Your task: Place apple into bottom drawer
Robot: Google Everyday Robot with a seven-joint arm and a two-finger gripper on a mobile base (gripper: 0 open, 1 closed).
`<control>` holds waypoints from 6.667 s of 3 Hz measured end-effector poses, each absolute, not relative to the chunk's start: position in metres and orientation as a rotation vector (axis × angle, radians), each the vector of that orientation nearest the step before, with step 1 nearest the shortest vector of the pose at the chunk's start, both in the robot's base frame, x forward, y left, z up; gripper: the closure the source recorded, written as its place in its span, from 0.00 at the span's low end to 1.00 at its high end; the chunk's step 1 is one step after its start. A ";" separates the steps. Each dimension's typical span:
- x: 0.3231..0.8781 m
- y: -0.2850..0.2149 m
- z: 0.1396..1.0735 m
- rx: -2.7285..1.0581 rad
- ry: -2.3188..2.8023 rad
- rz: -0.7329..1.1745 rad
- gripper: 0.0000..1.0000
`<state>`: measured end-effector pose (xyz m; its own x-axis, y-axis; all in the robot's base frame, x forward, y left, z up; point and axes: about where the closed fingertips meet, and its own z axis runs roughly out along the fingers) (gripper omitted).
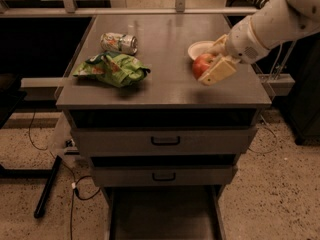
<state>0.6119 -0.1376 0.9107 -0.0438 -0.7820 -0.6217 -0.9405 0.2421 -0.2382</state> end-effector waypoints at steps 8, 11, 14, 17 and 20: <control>0.458 -0.160 0.663 -1.461 1.843 0.215 1.00; 0.453 -0.162 0.625 -1.431 1.869 0.218 1.00; 0.468 -0.171 0.509 -1.302 1.771 0.409 1.00; 0.472 -0.169 0.396 -1.297 1.810 0.534 1.00; 0.492 -0.131 0.265 -1.298 1.889 0.562 1.00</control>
Offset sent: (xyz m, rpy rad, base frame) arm -0.1270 -0.0297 -0.0611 -0.0010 0.0598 -0.0653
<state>0.4923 -0.1307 0.2650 -0.1927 -0.5852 -0.7877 -0.9205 0.3859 -0.0615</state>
